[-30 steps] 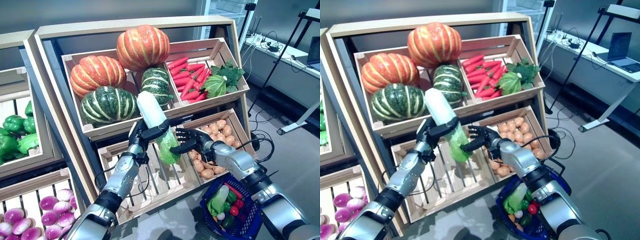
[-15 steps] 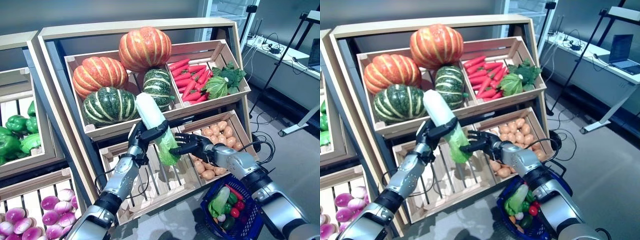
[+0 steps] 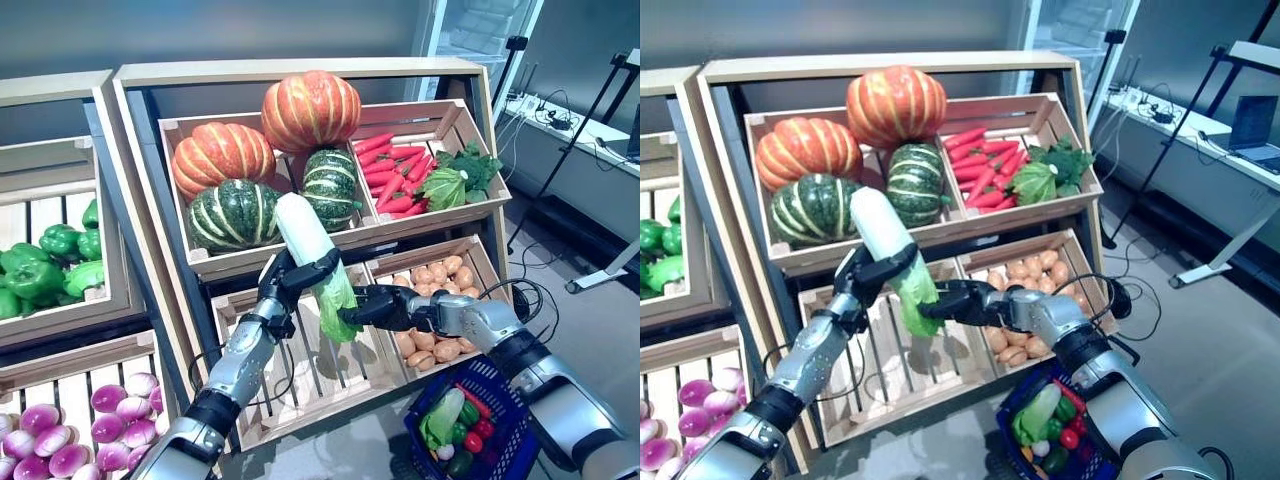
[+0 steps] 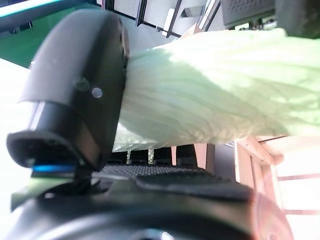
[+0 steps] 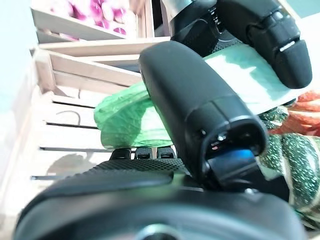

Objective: Put vegetables into the basket

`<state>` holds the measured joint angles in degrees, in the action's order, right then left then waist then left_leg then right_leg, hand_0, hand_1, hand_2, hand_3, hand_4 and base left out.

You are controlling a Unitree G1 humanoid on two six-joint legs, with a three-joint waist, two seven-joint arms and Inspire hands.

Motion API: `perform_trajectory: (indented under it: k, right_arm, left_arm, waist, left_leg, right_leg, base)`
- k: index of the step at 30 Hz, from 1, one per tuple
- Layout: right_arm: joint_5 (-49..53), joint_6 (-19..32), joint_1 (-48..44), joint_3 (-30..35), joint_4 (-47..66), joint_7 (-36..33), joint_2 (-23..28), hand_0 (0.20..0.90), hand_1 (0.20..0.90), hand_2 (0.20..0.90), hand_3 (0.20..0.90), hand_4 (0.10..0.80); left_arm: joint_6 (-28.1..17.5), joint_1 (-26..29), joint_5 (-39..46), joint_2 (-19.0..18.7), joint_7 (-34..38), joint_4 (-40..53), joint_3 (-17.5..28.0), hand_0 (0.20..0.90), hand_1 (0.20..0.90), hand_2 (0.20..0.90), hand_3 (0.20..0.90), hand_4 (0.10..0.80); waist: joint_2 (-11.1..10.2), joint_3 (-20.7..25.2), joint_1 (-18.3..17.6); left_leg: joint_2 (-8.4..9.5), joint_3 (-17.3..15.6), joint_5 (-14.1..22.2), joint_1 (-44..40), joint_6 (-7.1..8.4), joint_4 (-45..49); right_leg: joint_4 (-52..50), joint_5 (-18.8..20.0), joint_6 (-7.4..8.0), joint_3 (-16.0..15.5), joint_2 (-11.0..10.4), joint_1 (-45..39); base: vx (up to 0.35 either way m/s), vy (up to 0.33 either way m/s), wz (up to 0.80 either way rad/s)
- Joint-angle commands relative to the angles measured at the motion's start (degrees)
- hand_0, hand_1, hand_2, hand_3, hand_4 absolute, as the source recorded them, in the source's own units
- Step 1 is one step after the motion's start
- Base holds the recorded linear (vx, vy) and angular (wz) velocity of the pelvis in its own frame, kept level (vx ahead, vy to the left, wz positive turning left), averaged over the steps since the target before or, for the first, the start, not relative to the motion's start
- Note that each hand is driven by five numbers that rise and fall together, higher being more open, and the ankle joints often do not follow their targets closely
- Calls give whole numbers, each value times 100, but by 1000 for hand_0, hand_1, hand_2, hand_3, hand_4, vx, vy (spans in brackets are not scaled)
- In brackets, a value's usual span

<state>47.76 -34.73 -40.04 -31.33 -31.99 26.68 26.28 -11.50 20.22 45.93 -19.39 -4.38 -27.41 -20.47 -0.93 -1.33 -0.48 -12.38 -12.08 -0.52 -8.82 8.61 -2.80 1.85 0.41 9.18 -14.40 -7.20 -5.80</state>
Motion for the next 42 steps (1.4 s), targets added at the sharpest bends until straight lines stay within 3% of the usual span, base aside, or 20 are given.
perform_trajectory:
  k: [1,4,8,9,10,11,19,29,30,31,33,35,36,42]
  right_arm:
    - [1287,670,-1610,218,-12,1463,-1357,900,900,900,900,800]
    - [1347,825,-1670,270,-74,1818,-1290,900,900,900,900,800]
    - [1493,1106,-1759,337,-97,1795,-1228,900,900,900,900,800]
    - [1518,1183,-1779,347,-117,1763,-1211,488,488,488,488,525]
    - [1571,1251,-1803,369,-146,1659,-1196,373,373,373,373,449]
    - [1606,1283,-1814,380,-161,1553,-1189,300,300,300,300,400]
    - [1893,1800,-1851,571,-208,495,-1176,300,300,300,300,400]
    - [1600,2113,-1828,605,-121,155,-1049,300,300,300,300,400]
    - [1579,2123,-1825,605,-110,150,-1027,300,300,300,300,400]
    - [1506,2206,-1798,611,-1,95,-912,300,300,300,300,400]
    - [1394,2270,-1758,634,61,84,-806,300,300,300,300,400]
    - [1339,2332,-1673,665,148,64,-634,300,300,300,300,400]
    - [1308,2338,-1627,687,200,52,-573,300,300,300,300,400]
    - [1080,2295,-990,1043,554,68,88,300,300,300,300,400]
  left_arm:
    - [-228,895,249,861,-1130,406,-1154,300,300,300,300,400]
    - [-177,837,212,880,-1236,365,-1198,300,300,300,300,400]
    - [-158,795,207,911,-1353,250,-1264,300,300,300,300,400]
    - [-164,787,203,917,-1384,214,-1278,300,300,300,300,400]
    - [-185,782,197,933,-1422,162,-1291,300,300,300,300,400]
    - [-186,781,203,941,-1440,138,-1297,300,300,300,300,400]
    - [-188,774,204,946,-1426,111,-1360,300,300,300,300,400]
    - [-132,798,97,891,-1324,47,-1358,300,300,300,300,400]
    - [-117,794,90,883,-1308,52,-1348,345,345,345,345,430]
    - [-88,760,40,842,-1317,36,-1293,519,519,519,519,546]
    - [-54,723,3,797,-1346,27,-1248,531,531,531,531,554]
    - [-10,663,-91,727,-1374,37,-1179,599,599,599,599,599]
    - [9,636,-124,695,-1409,37,-1160,900,900,900,900,800]
    - [129,476,-276,335,-1464,137,-849,900,900,900,900,800]
  waist:
    - [-179,281,22]
    - [-186,303,27]
    - [-188,305,32]
    - [-189,308,34]
    - [-187,312,36]
    - [-186,313,37]
    - [-158,305,-1]
    - [-130,293,-63]
    - [-129,294,-67]
    - [-129,292,-88]
    - [-129,286,-104]
    - [-131,283,-126]
    - [-132,283,-136]
    - [-103,249,-263]
  left_leg:
    - [724,6,98,228,-451,24]
    - [730,21,104,239,-449,27]
    - [725,26,114,247,-446,38]
    - [722,28,114,246,-447,34]
    - [722,29,114,249,-446,32]
    - [722,29,114,251,-446,32]
    - [700,-2,102,245,-438,34]
    - [669,-58,105,230,-434,38]
    - [667,-62,105,231,-435,39]
    - [660,-72,105,230,-436,32]
    - [653,-79,104,232,-433,35]
    - [641,-100,101,231,-429,33]
    - [637,-110,100,228,-428,30]
    - [593,-210,63,209,-427,-17]
  right_leg:
    - [-275,-220,-331,266,169,2]
    - [-268,-225,-327,284,173,4]
    - [-265,-222,-321,281,162,4]
    - [-259,-222,-320,280,161,2]
    - [-251,-220,-319,277,159,-2]
    - [-247,-220,-318,276,158,-4]
    - [-209,-184,-310,309,149,-9]
    - [-218,-185,-299,343,138,4]
    - [-219,-187,-298,347,138,7]
    - [-226,-189,-295,364,141,21]
    - [-239,-191,-293,375,142,32]
    - [-232,-186,-284,391,141,33]
    - [-230,-182,-279,400,141,34]
    - [-216,-140,-243,470,144,71]
  base:
    - [7,-2,7]
    - [0,0,0]
    - [0,0,0]
    - [0,0,0]
    - [0,0,0]
    - [0,0,0]
    - [0,0,0]
    - [0,0,0]
    - [0,0,0]
    - [0,0,0]
    - [0,0,0]
    - [0,0,0]
    - [0,0,0]
    - [-16,3,-9]
